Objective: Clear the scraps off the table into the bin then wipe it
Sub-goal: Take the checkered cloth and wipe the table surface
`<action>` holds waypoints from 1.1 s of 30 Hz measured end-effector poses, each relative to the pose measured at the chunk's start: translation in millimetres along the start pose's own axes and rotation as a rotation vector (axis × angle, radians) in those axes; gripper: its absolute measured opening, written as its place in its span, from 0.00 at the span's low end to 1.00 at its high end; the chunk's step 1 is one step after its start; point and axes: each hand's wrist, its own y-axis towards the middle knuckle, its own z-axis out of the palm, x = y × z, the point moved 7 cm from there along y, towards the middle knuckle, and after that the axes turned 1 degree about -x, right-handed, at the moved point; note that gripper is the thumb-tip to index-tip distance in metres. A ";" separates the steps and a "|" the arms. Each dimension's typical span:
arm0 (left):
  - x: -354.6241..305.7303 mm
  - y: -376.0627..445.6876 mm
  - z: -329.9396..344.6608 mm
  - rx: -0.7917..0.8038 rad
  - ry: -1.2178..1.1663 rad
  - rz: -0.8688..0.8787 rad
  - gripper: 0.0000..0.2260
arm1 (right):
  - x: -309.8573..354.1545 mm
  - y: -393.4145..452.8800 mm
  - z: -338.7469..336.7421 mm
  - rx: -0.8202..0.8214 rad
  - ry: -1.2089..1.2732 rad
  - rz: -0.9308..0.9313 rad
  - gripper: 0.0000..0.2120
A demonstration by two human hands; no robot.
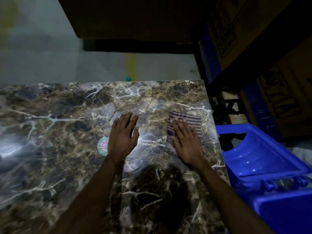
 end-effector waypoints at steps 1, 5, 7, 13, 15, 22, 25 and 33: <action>0.4 0.1 0.2 -0.002 -0.007 -0.012 0.22 | -10.5 -3.8 -2.3 -0.014 0.004 0.041 0.28; 0.7 3.0 1.4 -0.020 -0.017 -0.022 0.23 | -37.2 34.9 -8.4 -0.085 -0.055 0.259 0.30; 2.4 1.4 0.6 -0.034 -0.014 -0.038 0.24 | -26.9 70.5 -9.0 -0.095 -0.068 0.325 0.31; 5.5 3.4 -4.4 -0.078 0.015 -0.047 0.24 | 74.8 93.6 16.1 -0.012 -0.037 0.071 0.28; 5.4 3.0 -6.3 -0.090 0.014 -0.046 0.24 | 83.9 66.6 21.3 0.027 -0.035 -0.031 0.28; 5.6 1.5 -6.7 -0.113 -0.002 -0.062 0.23 | 23.3 51.1 4.8 0.001 -0.054 0.099 0.28; 8.6 0.6 -9.9 -0.152 0.046 -0.121 0.24 | 32.8 95.1 5.6 -0.052 -0.045 0.165 0.30; 8.9 0.1 -14.2 -0.229 0.019 -0.121 0.23 | 107.5 79.0 34.5 0.004 -0.047 -0.158 0.27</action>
